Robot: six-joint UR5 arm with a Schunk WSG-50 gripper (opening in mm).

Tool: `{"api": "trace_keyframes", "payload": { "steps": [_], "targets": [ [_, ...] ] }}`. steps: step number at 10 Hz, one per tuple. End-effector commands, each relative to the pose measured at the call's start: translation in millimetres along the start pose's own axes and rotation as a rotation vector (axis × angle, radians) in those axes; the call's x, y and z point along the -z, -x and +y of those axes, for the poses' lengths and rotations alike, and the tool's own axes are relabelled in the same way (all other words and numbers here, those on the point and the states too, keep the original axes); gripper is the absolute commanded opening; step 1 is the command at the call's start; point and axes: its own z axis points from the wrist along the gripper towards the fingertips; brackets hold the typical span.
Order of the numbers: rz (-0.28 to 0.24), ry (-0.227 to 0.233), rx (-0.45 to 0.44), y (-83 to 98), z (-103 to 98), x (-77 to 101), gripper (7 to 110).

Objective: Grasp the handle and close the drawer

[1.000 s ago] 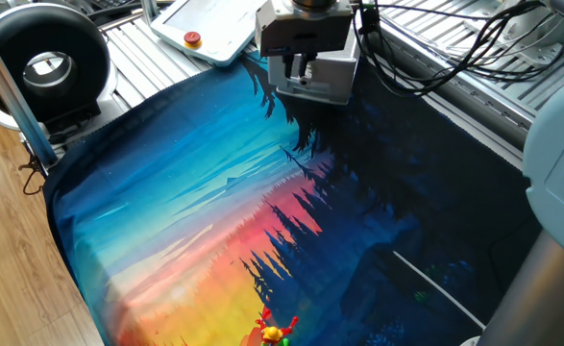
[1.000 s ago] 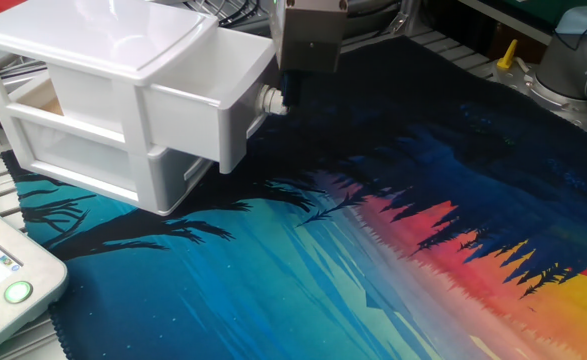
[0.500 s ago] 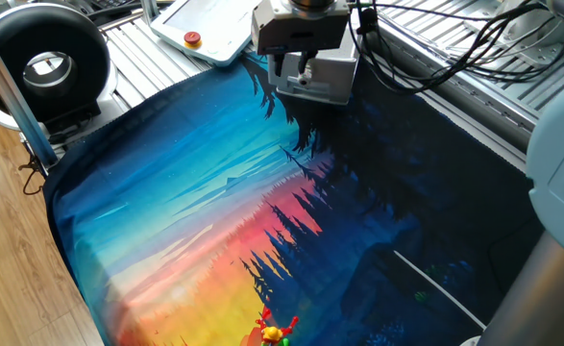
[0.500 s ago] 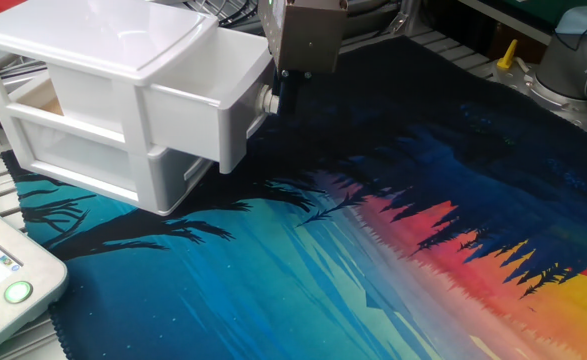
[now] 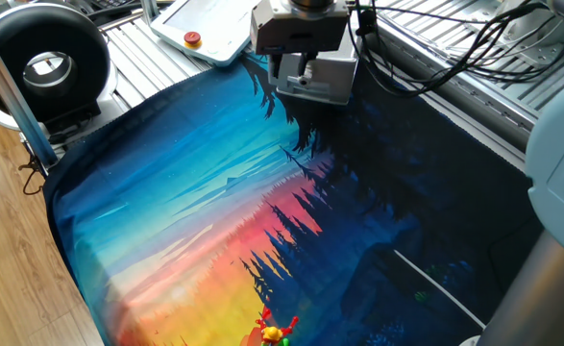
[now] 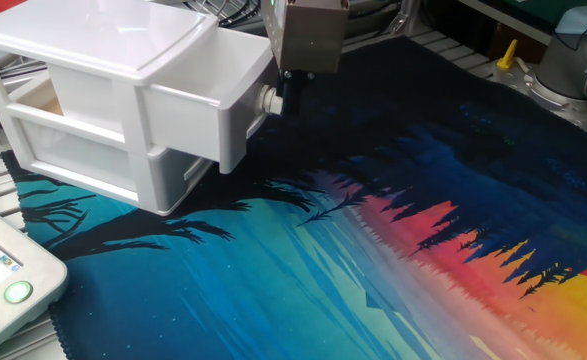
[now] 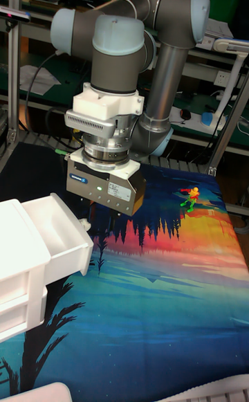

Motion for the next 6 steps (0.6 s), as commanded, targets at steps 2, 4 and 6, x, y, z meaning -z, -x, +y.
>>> {"api": "trace_keyframes", "payload": {
  "steps": [2,4,6],
  "targets": [
    [0.004,0.030,-0.007,-0.5,6.9,1.5,44],
    [-0.004,0.022,0.008,1.4,4.9,1.4,44],
    [-0.006,0.018,0.034,1.9,3.9,1.4,44]
  ]
}}
